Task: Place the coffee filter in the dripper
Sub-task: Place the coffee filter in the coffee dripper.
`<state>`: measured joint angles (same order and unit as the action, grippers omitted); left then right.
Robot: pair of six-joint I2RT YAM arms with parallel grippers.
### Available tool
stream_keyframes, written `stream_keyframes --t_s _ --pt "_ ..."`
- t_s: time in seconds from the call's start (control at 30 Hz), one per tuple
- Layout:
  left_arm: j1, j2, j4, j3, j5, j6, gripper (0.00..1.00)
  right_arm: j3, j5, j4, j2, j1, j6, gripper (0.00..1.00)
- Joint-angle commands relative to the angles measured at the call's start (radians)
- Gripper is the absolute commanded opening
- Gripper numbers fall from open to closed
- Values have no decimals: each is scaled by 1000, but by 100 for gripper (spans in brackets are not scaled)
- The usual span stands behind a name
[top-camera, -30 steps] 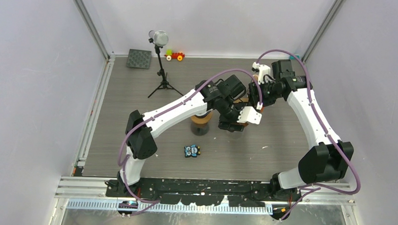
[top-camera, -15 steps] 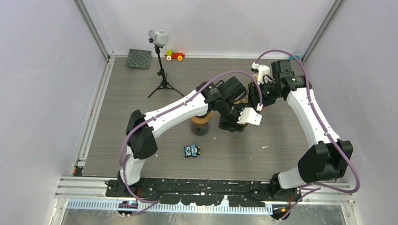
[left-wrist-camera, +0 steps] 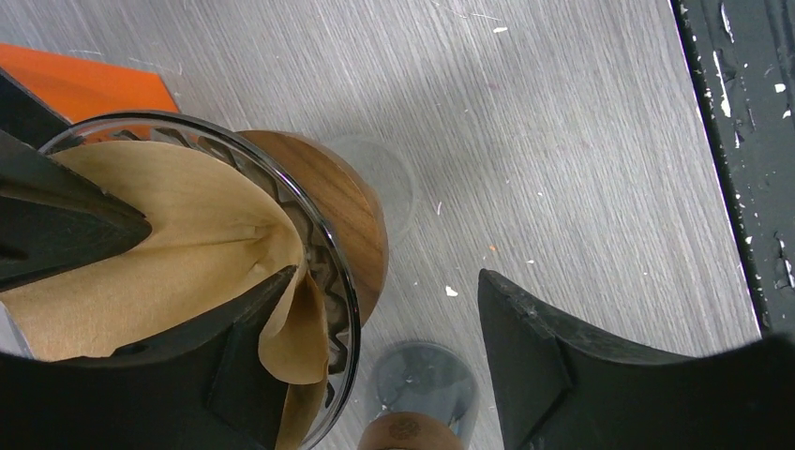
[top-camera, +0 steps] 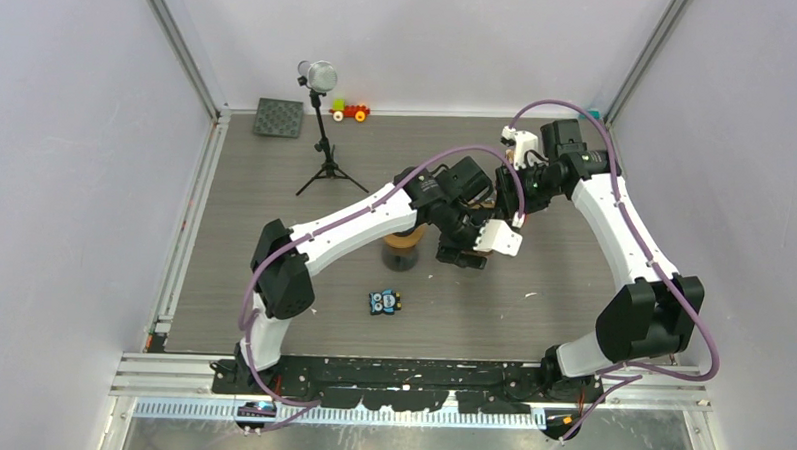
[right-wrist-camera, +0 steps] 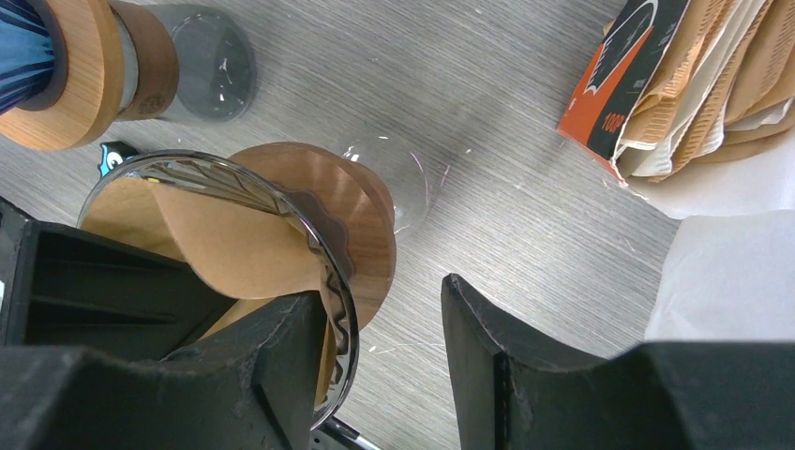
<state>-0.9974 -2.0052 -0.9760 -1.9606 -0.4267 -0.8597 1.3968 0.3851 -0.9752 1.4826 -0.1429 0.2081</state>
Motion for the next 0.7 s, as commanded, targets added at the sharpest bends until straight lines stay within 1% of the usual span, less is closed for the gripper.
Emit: stream_keyframes --t_s 0.0,0.4,0.67 --pt "-6 39 -31 31 -11 -18 69 18 -33 -5 7 2 24 52" --pt "-5 49 -37 26 -5 -28 71 44 -39 -27 4 2 33 52" --pt "-6 67 -24 -8 21 9 79 84 -20 -56 -8 2 25 53"
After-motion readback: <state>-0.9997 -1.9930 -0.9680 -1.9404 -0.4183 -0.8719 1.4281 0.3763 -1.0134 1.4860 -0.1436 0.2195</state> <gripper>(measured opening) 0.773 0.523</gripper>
